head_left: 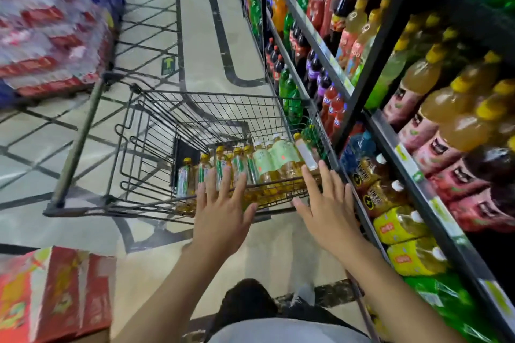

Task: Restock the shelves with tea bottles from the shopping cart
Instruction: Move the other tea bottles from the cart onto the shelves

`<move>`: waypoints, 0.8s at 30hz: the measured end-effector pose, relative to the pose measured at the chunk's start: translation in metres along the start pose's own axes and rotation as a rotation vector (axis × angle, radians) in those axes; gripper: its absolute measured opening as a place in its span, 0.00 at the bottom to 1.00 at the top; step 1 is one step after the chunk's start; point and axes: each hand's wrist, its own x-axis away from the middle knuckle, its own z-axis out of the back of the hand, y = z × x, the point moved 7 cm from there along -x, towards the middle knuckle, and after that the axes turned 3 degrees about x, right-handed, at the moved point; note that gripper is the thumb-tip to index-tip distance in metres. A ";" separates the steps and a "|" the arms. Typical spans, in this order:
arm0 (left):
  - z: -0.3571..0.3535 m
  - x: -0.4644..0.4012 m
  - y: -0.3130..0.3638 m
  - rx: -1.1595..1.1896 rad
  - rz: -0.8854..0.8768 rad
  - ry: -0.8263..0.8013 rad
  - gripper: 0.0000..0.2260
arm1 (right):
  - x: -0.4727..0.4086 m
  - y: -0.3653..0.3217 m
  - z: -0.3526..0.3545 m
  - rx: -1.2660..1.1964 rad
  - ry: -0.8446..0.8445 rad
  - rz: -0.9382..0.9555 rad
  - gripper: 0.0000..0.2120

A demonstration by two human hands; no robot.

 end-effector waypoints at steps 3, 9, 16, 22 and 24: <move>-0.002 -0.029 0.005 -0.001 0.020 -0.014 0.32 | -0.030 0.009 -0.001 -0.021 -0.038 0.033 0.34; -0.019 -0.087 -0.003 0.028 0.053 -0.090 0.31 | -0.097 0.005 -0.016 0.001 -0.119 0.078 0.35; -0.065 -0.168 -0.028 0.116 0.030 -0.250 0.32 | -0.171 -0.002 -0.051 -0.011 -0.190 0.030 0.36; -0.113 -0.236 -0.032 0.386 0.041 -0.437 0.33 | -0.221 0.000 -0.109 -0.291 -0.336 -0.186 0.38; -0.126 -0.255 -0.029 0.521 0.077 -0.442 0.33 | -0.232 0.005 -0.126 -0.362 -0.361 -0.269 0.39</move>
